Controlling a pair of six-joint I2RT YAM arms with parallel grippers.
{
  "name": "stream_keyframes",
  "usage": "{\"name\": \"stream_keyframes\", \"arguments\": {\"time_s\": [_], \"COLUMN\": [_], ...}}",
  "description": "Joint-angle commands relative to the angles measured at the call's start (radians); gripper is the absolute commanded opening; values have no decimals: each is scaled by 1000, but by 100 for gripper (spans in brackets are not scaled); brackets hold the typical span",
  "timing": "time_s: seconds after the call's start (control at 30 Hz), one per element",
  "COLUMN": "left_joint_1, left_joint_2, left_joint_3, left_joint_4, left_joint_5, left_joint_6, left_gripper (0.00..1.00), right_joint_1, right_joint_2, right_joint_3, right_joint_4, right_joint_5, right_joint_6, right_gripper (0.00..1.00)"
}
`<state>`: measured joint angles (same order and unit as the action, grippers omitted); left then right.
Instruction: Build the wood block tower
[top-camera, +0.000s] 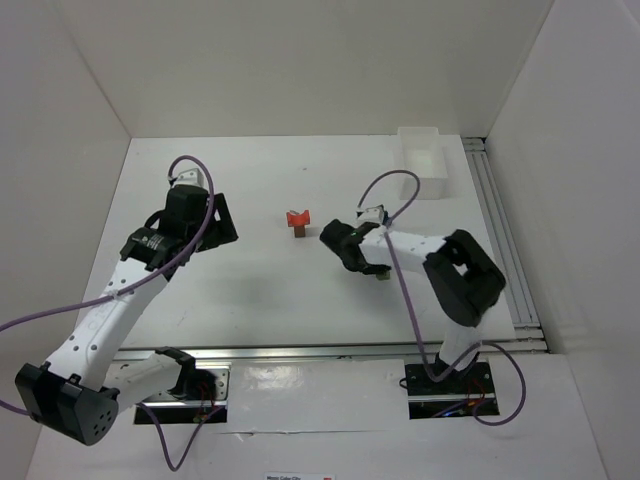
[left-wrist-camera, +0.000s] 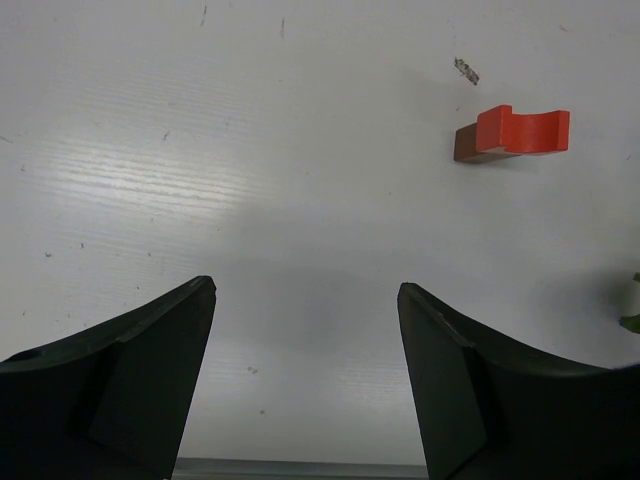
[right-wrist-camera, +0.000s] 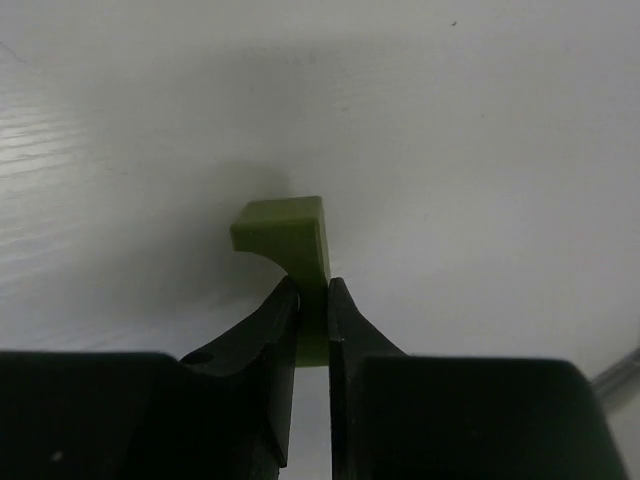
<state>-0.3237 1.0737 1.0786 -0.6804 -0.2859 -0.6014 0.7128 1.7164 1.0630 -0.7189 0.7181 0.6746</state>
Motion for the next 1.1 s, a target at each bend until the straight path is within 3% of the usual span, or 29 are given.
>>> {"name": "stream_keyframes", "arguments": {"time_s": [0.0,0.13,0.27,0.47,0.67,0.93,1.03,1.07], "left_joint_1": [14,14,14,14,14,14,14,14], "left_joint_2": [-55,-64,-73,-74,-61,-70,-70,-70], "left_joint_3": [6,15,26,26,26,35,35,35], "left_joint_4": [21,8,-1,-10,-10,-19,-19,-19], "left_joint_5": [-15,-15,-15,-15,-6,-6,-6,-6], "left_joint_6": [11,21,22,22,22,22,22,22], "left_gripper": [86,86,86,86,86,86,86,86], "right_joint_1": [60,131,174,228,247,266,266,266], "right_joint_2": [147,299,364,385,405,370,286,223], "right_joint_3": [90,205,259,279,308,331,292,275], "right_joint_4": [-275,-446,-488,-450,-432,-395,-303,-257], "right_joint_5": [260,313,328,297,274,242,178,106], "right_joint_6": [184,336,370,326,290,270,182,143], "right_gripper": [0,0,0,14,47,51,64,83]}}
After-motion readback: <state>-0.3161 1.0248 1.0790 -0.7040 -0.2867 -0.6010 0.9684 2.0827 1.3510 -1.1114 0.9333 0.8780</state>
